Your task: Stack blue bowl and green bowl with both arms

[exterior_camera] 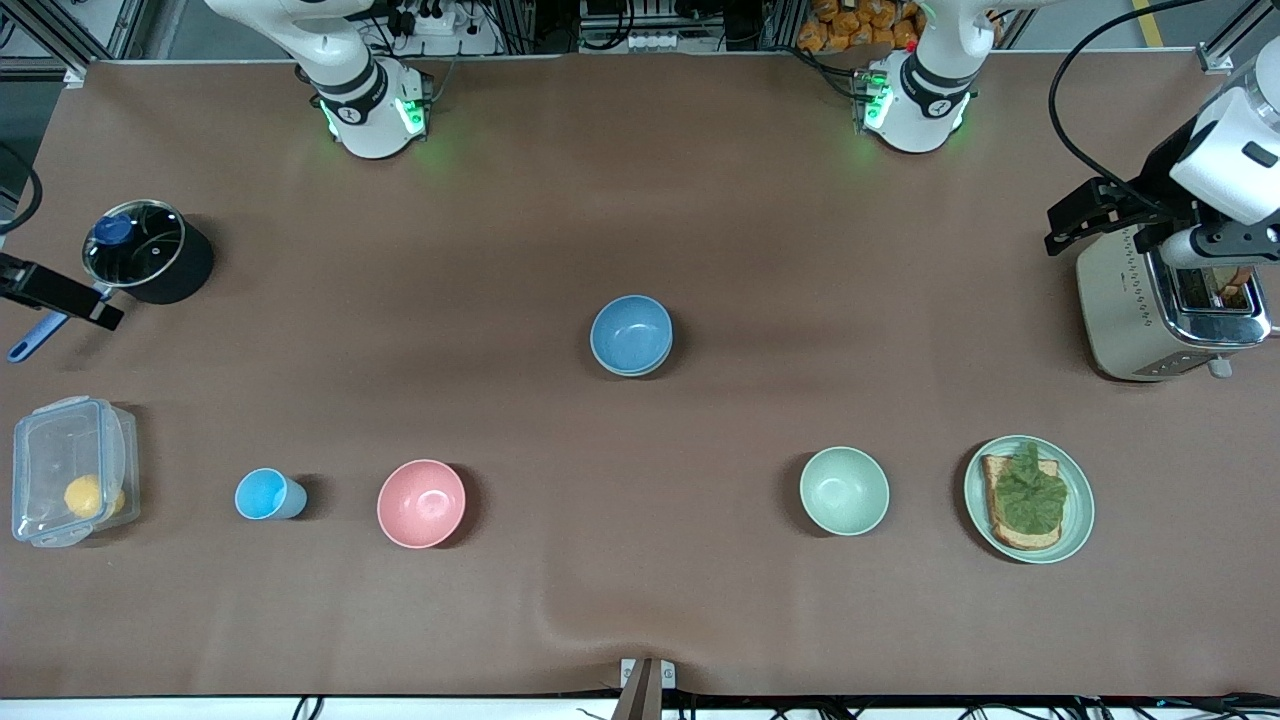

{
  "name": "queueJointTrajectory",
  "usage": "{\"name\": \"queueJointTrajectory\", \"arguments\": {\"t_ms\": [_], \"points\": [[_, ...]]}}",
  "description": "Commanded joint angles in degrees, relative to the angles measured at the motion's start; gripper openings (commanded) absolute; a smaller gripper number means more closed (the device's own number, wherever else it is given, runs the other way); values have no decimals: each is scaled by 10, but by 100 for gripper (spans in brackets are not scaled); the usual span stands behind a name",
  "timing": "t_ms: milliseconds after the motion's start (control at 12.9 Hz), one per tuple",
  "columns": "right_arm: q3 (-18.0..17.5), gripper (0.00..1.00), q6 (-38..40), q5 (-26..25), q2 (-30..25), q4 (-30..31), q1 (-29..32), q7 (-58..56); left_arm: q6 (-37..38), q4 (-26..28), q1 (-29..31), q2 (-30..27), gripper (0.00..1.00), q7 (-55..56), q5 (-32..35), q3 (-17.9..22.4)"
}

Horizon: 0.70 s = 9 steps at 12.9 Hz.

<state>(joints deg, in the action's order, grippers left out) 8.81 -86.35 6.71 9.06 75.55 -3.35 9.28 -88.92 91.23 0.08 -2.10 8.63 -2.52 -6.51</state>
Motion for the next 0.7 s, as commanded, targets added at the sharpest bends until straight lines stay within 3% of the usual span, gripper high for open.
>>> {"name": "queueJointTrajectory", "arguments": {"t_ms": [0, 232, 618], "points": [[-19, 100, -26, -15, -35, 32, 27, -131, -3, 2, -3, -7, 100, -2, -17, 8], [-53, 100, -28, -17, -40, 33, 61, -144, -3, 3, -3, -8, 100, -2, -17, 8], [-56, 100, -23, -35, -32, 29, 61, -144, -6, 3, -2, -7, 100, -3, -17, 11]]}}
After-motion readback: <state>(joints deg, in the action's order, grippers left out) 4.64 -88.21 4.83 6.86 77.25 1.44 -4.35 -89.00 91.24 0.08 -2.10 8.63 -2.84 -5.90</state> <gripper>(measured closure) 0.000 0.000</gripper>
